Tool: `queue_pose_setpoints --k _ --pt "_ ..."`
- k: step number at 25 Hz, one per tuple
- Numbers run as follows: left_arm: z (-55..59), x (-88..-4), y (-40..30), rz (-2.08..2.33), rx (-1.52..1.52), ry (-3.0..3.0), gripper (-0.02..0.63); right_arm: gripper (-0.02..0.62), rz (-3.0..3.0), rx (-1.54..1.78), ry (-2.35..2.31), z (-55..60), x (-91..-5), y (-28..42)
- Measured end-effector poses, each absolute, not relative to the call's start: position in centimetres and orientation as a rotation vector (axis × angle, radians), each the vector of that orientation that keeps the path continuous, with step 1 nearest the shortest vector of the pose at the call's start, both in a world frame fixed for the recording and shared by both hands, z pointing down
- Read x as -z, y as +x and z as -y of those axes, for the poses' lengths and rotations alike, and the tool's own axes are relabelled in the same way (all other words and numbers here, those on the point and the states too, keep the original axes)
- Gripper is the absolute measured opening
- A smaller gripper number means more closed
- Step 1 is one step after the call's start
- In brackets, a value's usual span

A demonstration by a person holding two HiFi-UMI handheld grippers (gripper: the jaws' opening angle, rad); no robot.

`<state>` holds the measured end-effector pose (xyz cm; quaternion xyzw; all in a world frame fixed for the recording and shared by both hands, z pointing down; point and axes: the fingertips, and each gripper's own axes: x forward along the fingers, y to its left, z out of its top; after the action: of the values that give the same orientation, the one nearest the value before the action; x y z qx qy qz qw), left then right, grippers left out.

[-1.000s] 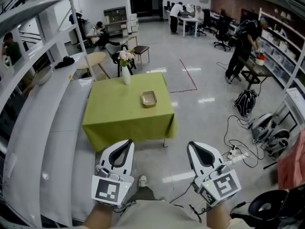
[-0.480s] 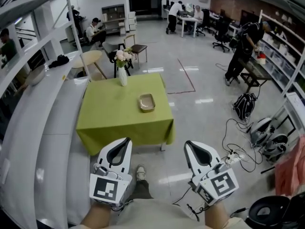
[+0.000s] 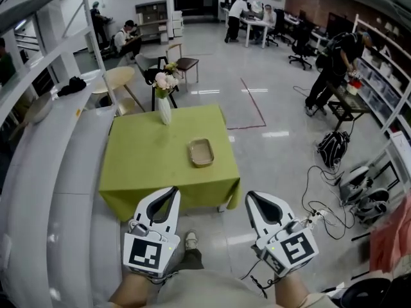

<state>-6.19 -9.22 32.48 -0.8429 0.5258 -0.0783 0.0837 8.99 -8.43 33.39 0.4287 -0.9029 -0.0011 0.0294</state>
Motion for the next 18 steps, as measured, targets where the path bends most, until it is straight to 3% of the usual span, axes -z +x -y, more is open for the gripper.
queue_pose_setpoints --k 18 --pt "32.6 -32.0 -15.9 -1.552 0.262 -2.579 0.006 0.006 2.702 -0.012 1.359 31.6 -32.3 -0.3"
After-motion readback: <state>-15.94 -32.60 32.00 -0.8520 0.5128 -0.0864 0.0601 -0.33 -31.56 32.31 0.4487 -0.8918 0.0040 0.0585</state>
